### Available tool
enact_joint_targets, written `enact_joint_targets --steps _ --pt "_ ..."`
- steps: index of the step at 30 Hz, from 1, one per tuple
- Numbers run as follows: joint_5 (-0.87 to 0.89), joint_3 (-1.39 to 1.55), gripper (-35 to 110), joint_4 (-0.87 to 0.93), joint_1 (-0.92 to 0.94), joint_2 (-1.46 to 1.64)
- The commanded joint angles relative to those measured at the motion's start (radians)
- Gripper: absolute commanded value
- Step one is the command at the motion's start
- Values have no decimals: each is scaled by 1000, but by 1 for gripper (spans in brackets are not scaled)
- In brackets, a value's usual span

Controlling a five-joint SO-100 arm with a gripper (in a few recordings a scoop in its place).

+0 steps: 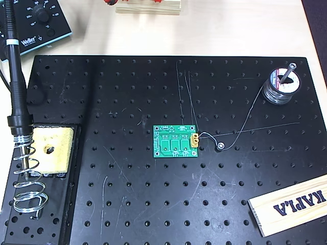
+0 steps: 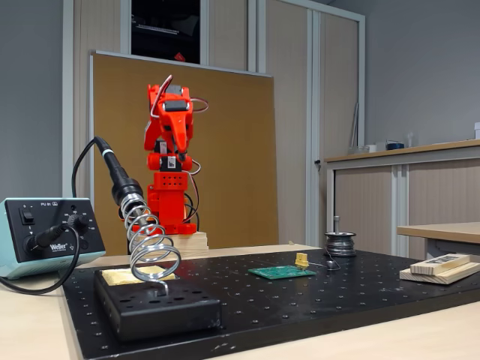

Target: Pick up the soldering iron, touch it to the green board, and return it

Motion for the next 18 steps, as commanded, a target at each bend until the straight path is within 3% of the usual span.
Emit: enact_joint_targets --steps 1,15,18 --pt "17 -81 0 -25 -20 -98" --pt "44 -400 0 -101 -58 -713" --pt "44 -445 6 -137 -48 -778"
